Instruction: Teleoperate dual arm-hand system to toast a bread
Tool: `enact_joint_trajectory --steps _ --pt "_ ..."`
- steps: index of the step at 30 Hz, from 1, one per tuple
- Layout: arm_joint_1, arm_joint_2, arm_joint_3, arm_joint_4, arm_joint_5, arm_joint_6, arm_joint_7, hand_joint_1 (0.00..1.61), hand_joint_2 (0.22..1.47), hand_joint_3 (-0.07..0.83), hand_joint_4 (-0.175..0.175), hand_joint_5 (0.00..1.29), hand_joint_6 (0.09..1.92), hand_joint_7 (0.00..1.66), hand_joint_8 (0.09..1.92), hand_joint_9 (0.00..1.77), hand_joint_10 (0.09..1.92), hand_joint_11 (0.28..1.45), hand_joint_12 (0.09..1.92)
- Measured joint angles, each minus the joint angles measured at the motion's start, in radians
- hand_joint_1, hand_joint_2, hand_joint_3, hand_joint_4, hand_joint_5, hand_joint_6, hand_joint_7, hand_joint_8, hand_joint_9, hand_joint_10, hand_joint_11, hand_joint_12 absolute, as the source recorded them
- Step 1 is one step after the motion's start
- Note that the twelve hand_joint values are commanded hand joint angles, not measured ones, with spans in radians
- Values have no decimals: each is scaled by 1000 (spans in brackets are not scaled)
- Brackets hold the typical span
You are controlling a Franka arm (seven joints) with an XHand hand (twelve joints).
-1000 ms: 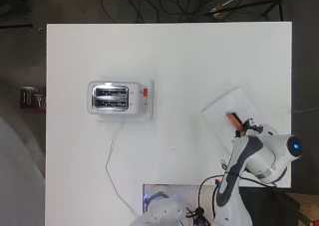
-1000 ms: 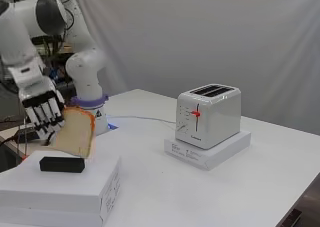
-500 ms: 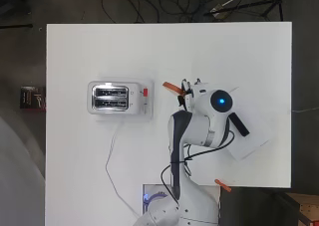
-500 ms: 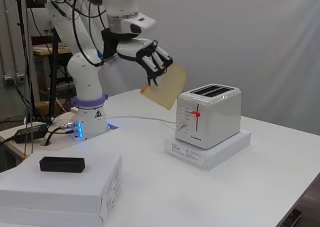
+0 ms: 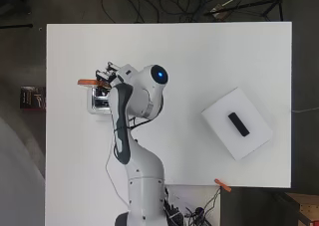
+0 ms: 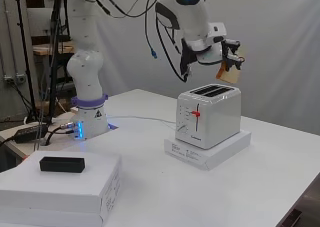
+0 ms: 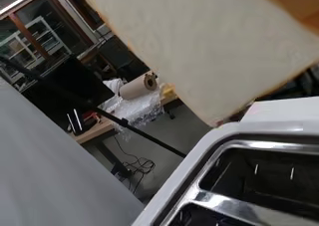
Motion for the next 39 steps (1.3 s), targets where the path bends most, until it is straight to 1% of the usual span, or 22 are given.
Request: enact_joint_trajectory --steps 3,6,9,12,16,19,22,25,28,34,39 --pt "-19 67 44 38 -15 -4 -22 838 1292 -1 175 660 1456 1314 165 1258 524 659 712" --pt "-32 78 31 52 -39 -7 -42 842 1289 -1 175 667 1446 1337 173 1277 536 667 713" --pt "-41 66 22 38 -85 3 -29 848 1283 0 175 676 1433 1346 168 1290 550 665 771" --pt "-47 50 24 27 -78 21 -28 853 1279 -1 175 682 1425 1348 161 1292 555 658 812" --pt "-39 11 20 19 -91 41 -35 855 1278 -1 175 686 1421 1350 159 1291 550 650 818" --pt "-19 0 18 8 -103 53 -36 851 1281 1 175 680 1432 1355 159 1290 547 638 798" --pt "-38 -40 24 -32 -123 73 -29 847 1284 0 175 674 1438 1343 148 1277 529 643 725" --pt "-51 -39 10 -64 -133 80 -46 846 1284 0 175 674 1438 1349 148 1279 536 667 674" --pt "-57 -27 2 -65 -131 80 -67 844 1285 0 175 673 1440 1360 153 1286 543 682 672" --pt "-61 -23 14 -52 -119 74 -73 840 1288 1 175 667 1448 1358 154 1279 561 670 717" --pt "-68 -37 30 -48 -158 71 -63 823 1303 0 175 641 1483 1334 143 1250 554 661 665"
